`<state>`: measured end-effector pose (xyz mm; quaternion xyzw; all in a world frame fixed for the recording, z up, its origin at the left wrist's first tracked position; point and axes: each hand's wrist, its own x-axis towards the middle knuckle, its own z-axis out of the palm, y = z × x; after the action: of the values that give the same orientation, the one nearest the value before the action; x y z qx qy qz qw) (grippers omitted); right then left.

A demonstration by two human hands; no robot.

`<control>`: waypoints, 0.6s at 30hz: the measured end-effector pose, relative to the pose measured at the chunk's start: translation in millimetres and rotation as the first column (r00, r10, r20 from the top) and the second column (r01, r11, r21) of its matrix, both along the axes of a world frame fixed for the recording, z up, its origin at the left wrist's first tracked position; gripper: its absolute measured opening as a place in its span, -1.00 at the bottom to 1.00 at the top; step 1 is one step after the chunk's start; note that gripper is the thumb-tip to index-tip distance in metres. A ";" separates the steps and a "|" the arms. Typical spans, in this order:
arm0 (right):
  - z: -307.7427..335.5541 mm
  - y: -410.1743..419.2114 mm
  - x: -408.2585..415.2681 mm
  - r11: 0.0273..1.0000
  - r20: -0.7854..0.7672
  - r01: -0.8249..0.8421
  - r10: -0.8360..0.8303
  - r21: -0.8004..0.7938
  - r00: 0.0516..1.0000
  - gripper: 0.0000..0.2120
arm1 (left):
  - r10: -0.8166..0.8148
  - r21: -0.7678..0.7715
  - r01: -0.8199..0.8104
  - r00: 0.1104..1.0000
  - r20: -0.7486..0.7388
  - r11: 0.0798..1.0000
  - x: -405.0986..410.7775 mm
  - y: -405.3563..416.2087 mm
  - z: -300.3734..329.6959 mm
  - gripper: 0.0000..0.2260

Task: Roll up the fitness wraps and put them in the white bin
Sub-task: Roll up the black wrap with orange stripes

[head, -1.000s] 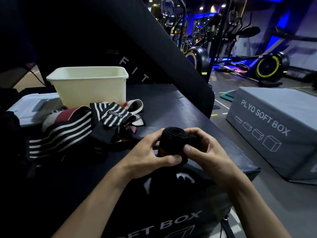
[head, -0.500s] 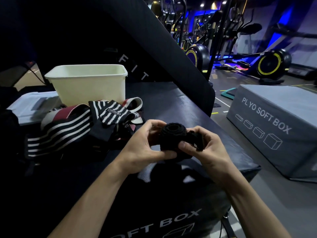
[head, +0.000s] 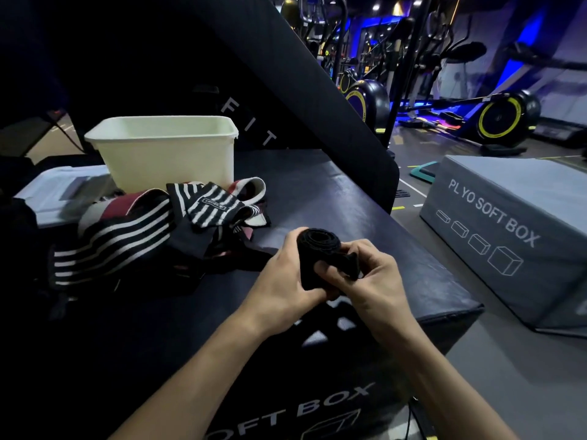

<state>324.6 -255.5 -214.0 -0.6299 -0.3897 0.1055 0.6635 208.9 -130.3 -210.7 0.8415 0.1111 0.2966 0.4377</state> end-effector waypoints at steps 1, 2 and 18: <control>-0.5 0.7 -1.8 1.000 -0.012 0.000 0.000 0.000 1.000 -0.79 | 0.038 0.001 -0.038 0.999 0.015 0.999 1.3 -0.9 -1.3 -0.32; -0.3 1.4 -3.8 1.000 -0.021 0.000 0.000 -0.004 1.000 -0.79 | 0.066 0.002 -0.066 0.997 0.027 0.998 1.9 -0.7 -2.1 -0.36; 24.7 -25.1 13.3 0.995 0.110 -0.103 0.102 -0.001 0.989 -0.65 | 0.025 -0.127 -0.021 0.999 0.026 0.992 -0.7 6.7 1.1 -0.47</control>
<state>337.8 -280.6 -189.2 -0.6123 -0.4578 0.1035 0.6362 208.2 -123.6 -209.6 0.8066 0.1332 0.3057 0.4881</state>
